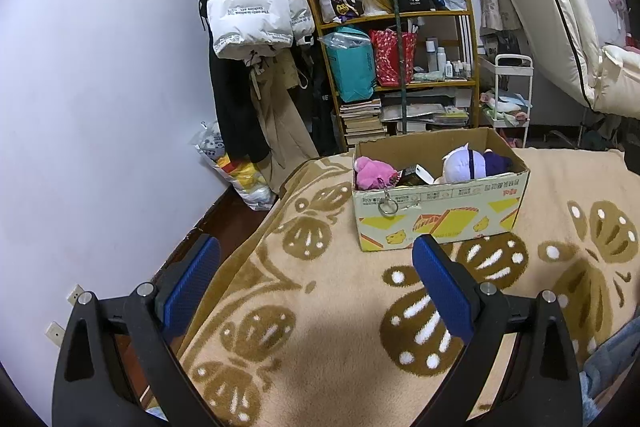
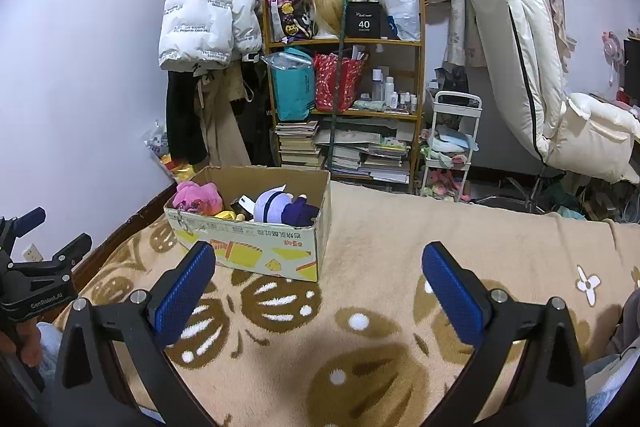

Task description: Organize soft objects

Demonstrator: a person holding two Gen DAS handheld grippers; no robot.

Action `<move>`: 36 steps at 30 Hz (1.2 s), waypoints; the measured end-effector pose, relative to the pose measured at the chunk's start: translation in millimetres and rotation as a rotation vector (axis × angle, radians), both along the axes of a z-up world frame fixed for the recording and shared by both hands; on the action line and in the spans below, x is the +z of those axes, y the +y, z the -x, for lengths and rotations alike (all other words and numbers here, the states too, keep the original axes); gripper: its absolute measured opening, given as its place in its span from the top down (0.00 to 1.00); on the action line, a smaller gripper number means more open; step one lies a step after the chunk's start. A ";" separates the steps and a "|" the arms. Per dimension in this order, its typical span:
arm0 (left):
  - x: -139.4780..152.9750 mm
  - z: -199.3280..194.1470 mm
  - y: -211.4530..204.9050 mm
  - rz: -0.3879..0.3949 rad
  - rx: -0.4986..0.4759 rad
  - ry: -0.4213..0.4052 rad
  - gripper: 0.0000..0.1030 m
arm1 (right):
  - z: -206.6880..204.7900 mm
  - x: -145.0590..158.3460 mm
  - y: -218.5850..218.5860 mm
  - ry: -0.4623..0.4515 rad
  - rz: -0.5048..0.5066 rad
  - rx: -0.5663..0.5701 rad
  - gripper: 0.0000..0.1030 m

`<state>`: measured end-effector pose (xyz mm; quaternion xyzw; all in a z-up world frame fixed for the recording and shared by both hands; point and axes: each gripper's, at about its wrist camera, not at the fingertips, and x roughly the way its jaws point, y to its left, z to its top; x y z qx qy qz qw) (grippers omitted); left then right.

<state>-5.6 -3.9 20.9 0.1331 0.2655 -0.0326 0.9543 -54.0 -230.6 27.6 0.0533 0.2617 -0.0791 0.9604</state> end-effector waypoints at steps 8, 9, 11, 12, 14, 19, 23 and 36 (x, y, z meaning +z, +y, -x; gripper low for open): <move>0.3 -0.2 -0.3 0.001 -0.005 0.008 0.07 | 1.5 -3.2 -1.9 0.006 0.000 0.003 0.00; 0.5 0.0 -0.3 0.002 -0.004 0.009 0.07 | 2.0 -5.2 -2.4 0.010 -0.002 0.004 0.00; 0.7 -0.2 -0.3 -0.001 -0.004 0.007 0.07 | 2.9 -7.5 -3.6 0.013 -0.002 0.004 0.00; 0.6 -0.3 -0.2 0.001 -0.005 0.008 0.07 | 2.7 -7.4 -4.1 0.013 -0.002 0.007 0.00; 0.6 -0.3 -0.4 0.001 -0.004 0.008 0.07 | 2.7 -7.2 -3.4 0.012 -0.001 0.005 0.00; 0.7 -0.7 -0.8 -0.004 -0.001 0.008 0.07 | 2.5 -7.5 -2.7 0.016 -0.004 0.005 0.00; 0.8 -0.9 -0.7 -0.004 -0.001 0.009 0.07 | 2.0 -9.9 -6.0 0.023 -0.004 0.011 0.00; -3.2 -2.9 1.9 -0.008 -0.009 0.017 0.07 | 1.9 -9.6 -6.6 0.026 -0.004 0.012 0.00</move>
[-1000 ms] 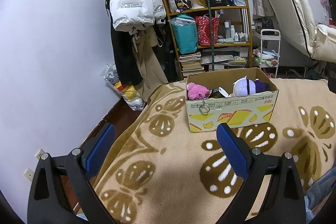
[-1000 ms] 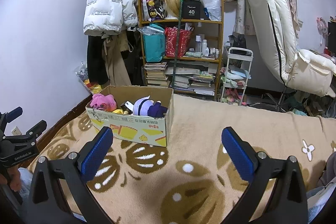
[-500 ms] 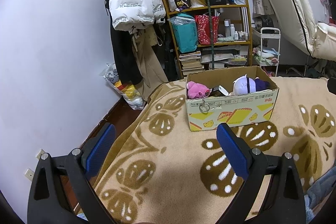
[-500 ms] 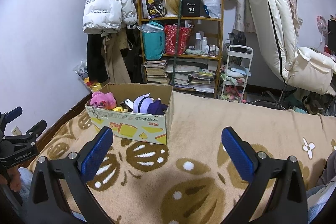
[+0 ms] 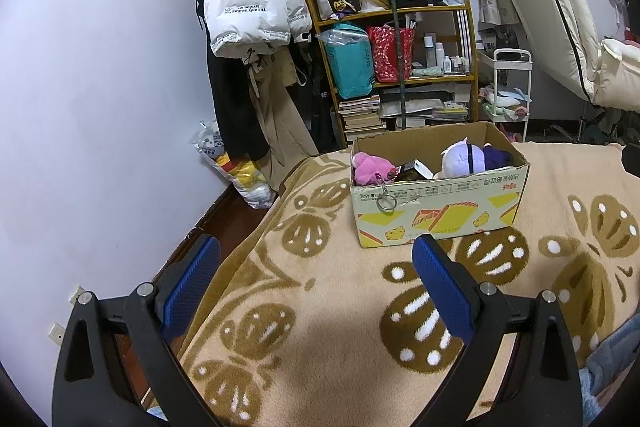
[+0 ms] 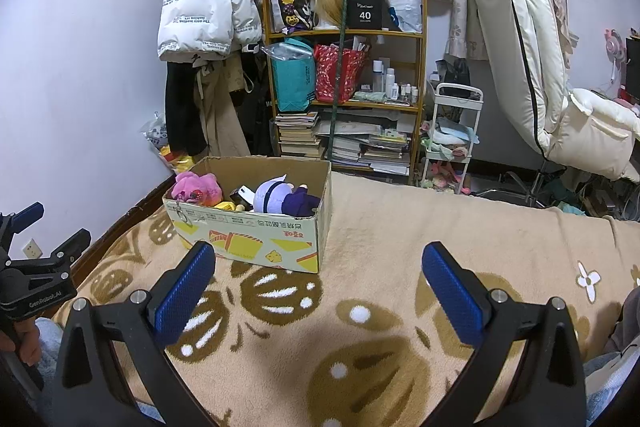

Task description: Organize soft objects

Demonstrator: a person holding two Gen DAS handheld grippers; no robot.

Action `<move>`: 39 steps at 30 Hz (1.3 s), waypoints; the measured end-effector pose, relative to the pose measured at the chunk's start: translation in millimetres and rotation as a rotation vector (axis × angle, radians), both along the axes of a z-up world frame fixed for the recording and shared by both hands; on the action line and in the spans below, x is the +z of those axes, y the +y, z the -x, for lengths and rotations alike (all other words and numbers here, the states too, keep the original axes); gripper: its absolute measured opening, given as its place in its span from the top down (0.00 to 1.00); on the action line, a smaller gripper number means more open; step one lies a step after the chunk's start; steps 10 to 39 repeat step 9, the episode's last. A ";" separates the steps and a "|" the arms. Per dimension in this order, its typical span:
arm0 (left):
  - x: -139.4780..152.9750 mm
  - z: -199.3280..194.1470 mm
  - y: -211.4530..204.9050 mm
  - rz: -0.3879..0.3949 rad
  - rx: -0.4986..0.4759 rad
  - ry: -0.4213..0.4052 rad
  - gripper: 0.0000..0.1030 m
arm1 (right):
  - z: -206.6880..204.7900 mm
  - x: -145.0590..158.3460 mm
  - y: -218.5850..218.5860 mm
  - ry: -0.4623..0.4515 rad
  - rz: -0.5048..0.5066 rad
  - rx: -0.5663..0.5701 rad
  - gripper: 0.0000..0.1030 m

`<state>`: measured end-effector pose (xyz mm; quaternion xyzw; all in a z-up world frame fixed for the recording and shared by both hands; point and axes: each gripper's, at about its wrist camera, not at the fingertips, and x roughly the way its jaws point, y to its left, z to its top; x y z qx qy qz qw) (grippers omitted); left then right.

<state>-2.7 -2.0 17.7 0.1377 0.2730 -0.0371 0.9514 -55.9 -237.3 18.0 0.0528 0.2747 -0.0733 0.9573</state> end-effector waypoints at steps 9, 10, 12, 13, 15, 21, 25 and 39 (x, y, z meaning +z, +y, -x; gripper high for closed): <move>-0.5 0.4 0.7 0.003 0.004 0.001 0.07 | -0.4 0.6 0.1 0.003 0.000 0.002 0.00; -0.5 0.4 0.7 0.003 0.004 0.001 0.07 | -0.4 0.6 0.1 0.003 0.000 0.002 0.00; -0.5 0.4 0.7 0.003 0.004 0.001 0.07 | -0.4 0.6 0.1 0.003 0.000 0.002 0.00; -0.5 0.4 0.7 0.003 0.004 0.001 0.07 | -0.4 0.6 0.1 0.003 0.000 0.002 0.00; -0.5 0.4 0.7 0.003 0.004 0.001 0.07 | -0.4 0.6 0.1 0.003 0.000 0.002 0.00; -0.5 0.4 0.7 0.003 0.004 0.001 0.07 | -0.4 0.6 0.1 0.003 0.000 0.002 0.00; -0.5 0.4 0.7 0.003 0.004 0.001 0.07 | -0.4 0.6 0.1 0.003 0.000 0.002 0.00; -0.5 0.4 0.7 0.003 0.004 0.001 0.07 | -0.4 0.6 0.1 0.003 0.000 0.002 0.00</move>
